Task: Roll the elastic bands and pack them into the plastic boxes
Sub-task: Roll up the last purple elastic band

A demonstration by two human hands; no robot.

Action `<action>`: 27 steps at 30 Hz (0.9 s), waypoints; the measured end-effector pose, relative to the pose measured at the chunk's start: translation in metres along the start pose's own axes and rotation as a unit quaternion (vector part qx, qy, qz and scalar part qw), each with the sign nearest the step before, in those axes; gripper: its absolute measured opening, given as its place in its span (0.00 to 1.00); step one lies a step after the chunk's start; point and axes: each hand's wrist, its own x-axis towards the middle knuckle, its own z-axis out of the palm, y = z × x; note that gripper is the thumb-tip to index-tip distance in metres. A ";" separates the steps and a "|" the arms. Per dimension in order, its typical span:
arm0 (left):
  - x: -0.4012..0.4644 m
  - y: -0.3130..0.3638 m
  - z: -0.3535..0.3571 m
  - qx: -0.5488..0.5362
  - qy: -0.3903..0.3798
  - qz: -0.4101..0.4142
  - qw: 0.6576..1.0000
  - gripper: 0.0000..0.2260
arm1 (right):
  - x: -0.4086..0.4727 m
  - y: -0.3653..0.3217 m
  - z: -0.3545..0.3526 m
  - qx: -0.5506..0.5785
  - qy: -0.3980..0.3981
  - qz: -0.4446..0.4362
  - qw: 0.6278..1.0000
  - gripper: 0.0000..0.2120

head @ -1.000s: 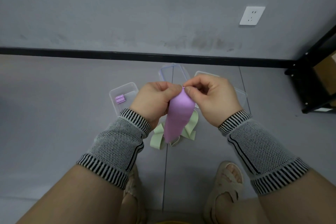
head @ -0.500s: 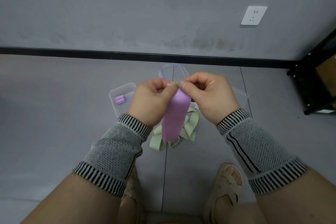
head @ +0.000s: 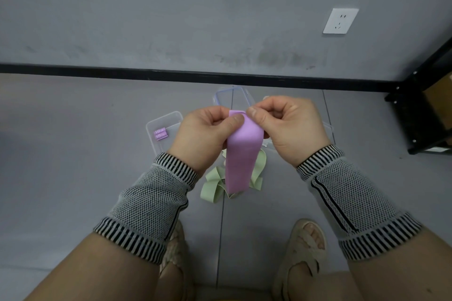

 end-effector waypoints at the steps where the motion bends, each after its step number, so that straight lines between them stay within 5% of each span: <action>1: 0.000 0.000 0.000 0.005 -0.002 -0.001 1.000 0.05 | 0.000 0.000 0.000 -0.001 -0.001 0.002 1.000 0.07; 14: -0.001 0.006 -0.002 -0.070 -0.024 -0.078 0.994 0.05 | 0.001 0.001 0.007 0.039 -0.047 0.024 0.998 0.07; 20: -0.001 0.005 -0.004 -0.063 -0.039 -0.070 0.995 0.14 | 0.001 0.000 0.007 0.031 -0.053 0.006 0.998 0.09; 23: -0.001 0.005 -0.005 -0.062 -0.037 -0.069 0.995 0.05 | 0.000 -0.001 0.007 0.048 -0.058 0.008 0.997 0.09; 27: -0.001 0.006 -0.008 -0.071 -0.042 -0.068 0.994 0.06 | 0.000 -0.001 0.008 0.115 -0.060 0.044 0.991 0.09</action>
